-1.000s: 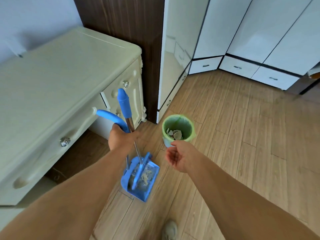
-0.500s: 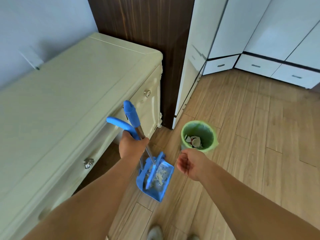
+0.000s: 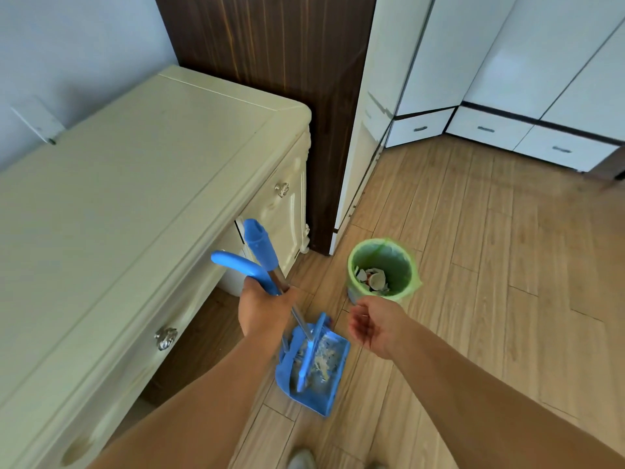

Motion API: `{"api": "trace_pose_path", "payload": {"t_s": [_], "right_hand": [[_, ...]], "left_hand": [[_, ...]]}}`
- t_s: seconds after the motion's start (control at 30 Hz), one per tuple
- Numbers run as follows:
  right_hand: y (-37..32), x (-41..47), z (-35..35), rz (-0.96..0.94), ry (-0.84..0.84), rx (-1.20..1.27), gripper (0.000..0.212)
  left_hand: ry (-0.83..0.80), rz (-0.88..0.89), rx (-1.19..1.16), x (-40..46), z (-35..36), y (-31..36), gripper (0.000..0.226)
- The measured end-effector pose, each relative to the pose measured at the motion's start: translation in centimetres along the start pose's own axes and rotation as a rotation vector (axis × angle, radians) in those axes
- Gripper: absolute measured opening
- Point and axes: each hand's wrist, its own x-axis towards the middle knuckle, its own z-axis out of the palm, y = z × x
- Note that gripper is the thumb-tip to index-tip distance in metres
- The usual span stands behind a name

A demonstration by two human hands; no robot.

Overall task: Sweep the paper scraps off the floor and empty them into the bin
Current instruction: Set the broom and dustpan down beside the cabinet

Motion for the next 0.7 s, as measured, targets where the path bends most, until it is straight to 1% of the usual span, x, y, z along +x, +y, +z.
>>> {"api": "trace_pose_path", "payload": {"t_s": [0.1,0.27,0.5,0.6,0.67,0.7], "right_hand": [[0.1,0.2,-0.2,0.012,0.004,-0.004,0.02],[0.9,0.6,-0.6,0.032,0.028,-0.004,0.017],[1.6,1.1,-1.8,0.024,0.041,0.035,0.015],[1.5,1.4,-2.3,0.016,0.041,0.032,0.014],[1.4,1.7,-2.7,0.016,0.042,0.027,0.015],[1.4,1.8,-2.9,0.021,0.038,0.029,0.015]], "left_hand": [[-0.003,0.015,-0.008,-0.3,0.1,-0.2,0.033],[-0.004,0.039,0.016,-0.4,0.2,-0.7,0.034],[-0.031,0.054,0.112,-0.4,0.6,-3.0,0.045],[-0.046,0.01,0.147,-0.3,1.3,-4.5,0.059],[-0.033,-0.068,0.197,-0.2,1.9,-5.1,0.069],[-0.018,-0.124,0.228,-0.4,2.2,-5.4,0.071]]}}
